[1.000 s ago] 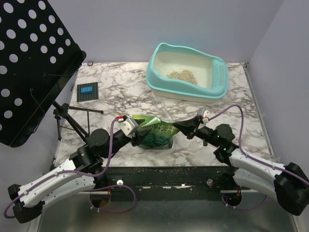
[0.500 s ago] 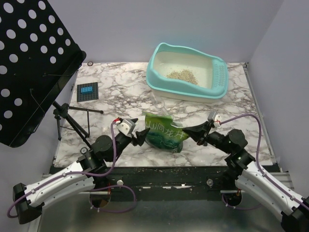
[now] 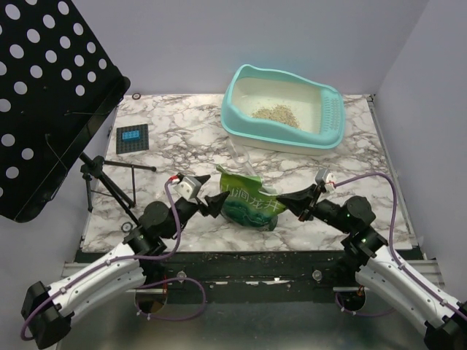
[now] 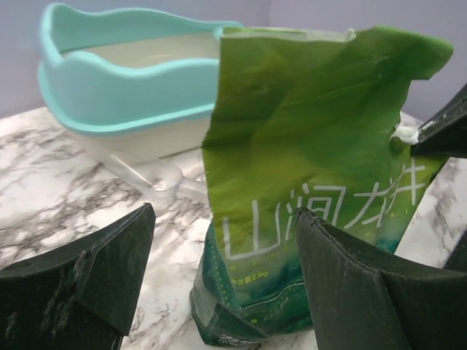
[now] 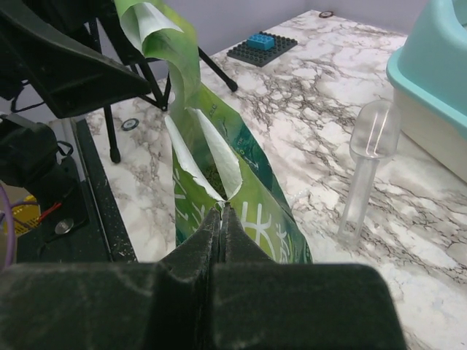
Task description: Fill the litter box with clean litter
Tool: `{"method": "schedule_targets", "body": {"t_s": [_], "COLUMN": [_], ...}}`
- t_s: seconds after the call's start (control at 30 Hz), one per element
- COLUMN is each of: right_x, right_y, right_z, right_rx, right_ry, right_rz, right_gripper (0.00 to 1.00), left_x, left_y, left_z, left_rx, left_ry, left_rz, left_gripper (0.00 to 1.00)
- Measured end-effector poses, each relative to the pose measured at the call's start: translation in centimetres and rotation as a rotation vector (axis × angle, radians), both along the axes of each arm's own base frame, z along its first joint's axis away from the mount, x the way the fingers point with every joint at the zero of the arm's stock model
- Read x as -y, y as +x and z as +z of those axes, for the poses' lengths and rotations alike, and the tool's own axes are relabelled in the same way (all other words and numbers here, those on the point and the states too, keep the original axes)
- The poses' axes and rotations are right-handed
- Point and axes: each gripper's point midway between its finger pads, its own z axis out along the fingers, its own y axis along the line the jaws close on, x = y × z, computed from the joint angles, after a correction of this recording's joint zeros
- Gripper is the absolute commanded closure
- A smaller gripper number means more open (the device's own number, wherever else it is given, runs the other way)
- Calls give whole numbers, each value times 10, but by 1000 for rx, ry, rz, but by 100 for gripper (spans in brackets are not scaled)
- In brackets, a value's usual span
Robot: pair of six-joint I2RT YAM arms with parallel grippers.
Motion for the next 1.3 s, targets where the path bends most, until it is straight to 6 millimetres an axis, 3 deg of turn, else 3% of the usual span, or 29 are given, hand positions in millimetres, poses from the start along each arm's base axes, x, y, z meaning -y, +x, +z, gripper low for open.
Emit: {"method": "schedule_targets", "body": {"t_s": [0.13,0.27,0.5,0.63,0.83,1.13,1.3], "right_x": [0,0,-2,-2,-1,0,-1], "right_y": [-3,-7,-12,-13,-16,-17,-16], "right_z": [1,1,0,-1,-1,-2,-2], "right_rx": [-4,-8,-20,-22,-21,-15,-26], "right_ry": [9,16,27,37,46,52,56], "right_rz": [8,22,49,52,54,54,54], "right_gripper": [100,100,100,100,100,100,100], "left_x": [18,23,19,33,51,58,60], "left_y": [10,17,31,25,15,14,18], "left_z": [-10,-15,11,19,6,-3,-11], "left_rx": [-53,-83,-45,-51,-154,-273,-337], "left_ry": [31,16,-112,-184,-247,-288,-308], "left_rz": [-101,-156,-239,-369,-552,-647,-649], "left_gripper": [15,14,14,15,19,45,87]}}
